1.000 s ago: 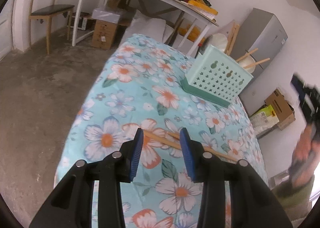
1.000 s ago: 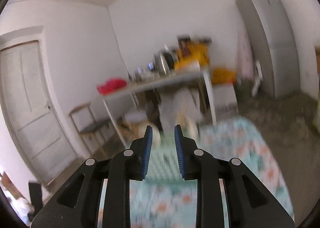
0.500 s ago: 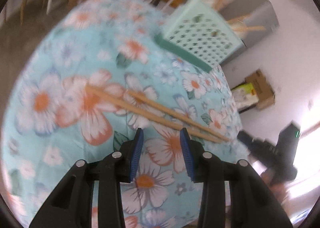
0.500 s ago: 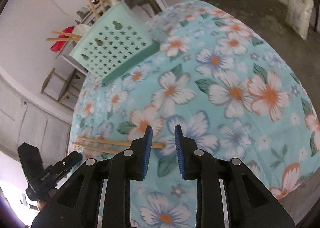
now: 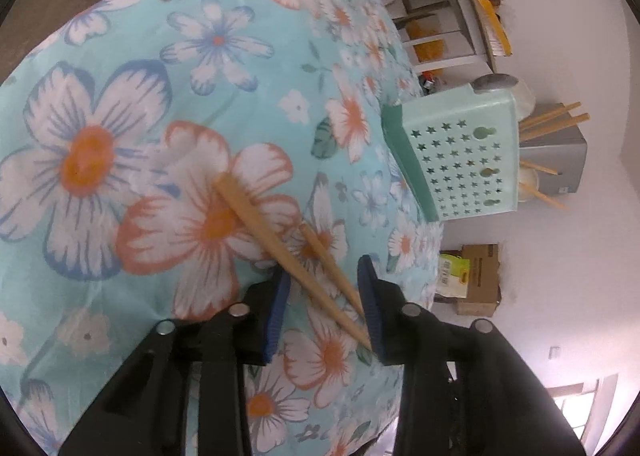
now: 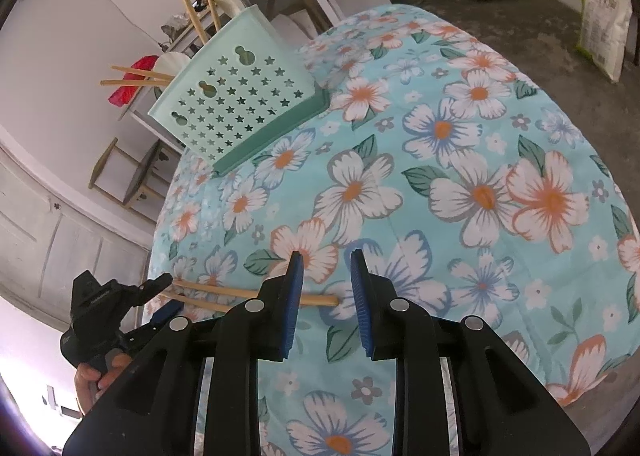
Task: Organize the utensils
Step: 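Grasp a wooden chopstick with the left gripper while the right gripper grasps another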
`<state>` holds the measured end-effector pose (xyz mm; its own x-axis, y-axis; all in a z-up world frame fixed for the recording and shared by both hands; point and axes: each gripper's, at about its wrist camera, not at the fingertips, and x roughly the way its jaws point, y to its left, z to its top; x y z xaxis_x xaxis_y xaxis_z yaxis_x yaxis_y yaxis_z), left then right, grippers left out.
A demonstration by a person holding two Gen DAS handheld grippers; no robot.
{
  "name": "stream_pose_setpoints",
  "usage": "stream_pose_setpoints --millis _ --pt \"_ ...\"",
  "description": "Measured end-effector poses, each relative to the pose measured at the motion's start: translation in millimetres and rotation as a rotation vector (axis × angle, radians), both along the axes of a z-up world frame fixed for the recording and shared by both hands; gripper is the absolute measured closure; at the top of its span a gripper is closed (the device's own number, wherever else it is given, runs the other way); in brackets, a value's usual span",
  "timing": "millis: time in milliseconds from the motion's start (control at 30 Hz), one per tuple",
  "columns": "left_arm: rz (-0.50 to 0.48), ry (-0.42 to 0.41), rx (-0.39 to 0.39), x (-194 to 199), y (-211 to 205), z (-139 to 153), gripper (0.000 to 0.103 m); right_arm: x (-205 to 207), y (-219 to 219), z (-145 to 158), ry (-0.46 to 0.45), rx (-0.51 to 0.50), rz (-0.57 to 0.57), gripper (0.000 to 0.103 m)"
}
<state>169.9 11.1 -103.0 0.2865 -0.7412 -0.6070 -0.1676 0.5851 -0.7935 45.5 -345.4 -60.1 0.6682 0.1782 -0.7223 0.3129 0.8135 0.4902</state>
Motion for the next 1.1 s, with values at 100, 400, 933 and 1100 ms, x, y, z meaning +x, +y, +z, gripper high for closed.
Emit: stream_pose_setpoints --millis 100,400,933,1100 --pt "0.014 0.0 0.013 -2 3 -1 0.083 -1 -1 1 -0.004 -0.002 -0.002 0.077" --pt "0.03 -0.015 -0.004 -7 13 -3 0.09 0 2 6 -0.013 -0.005 0.011 0.078" --pt "-0.042 -0.183 0.255 -10 38 30 0.089 53 97 11 0.001 -0.23 0.505 0.073" --pt "-0.042 -0.182 0.259 -12 40 29 0.089 72 132 1 0.008 -0.414 0.665 0.073"
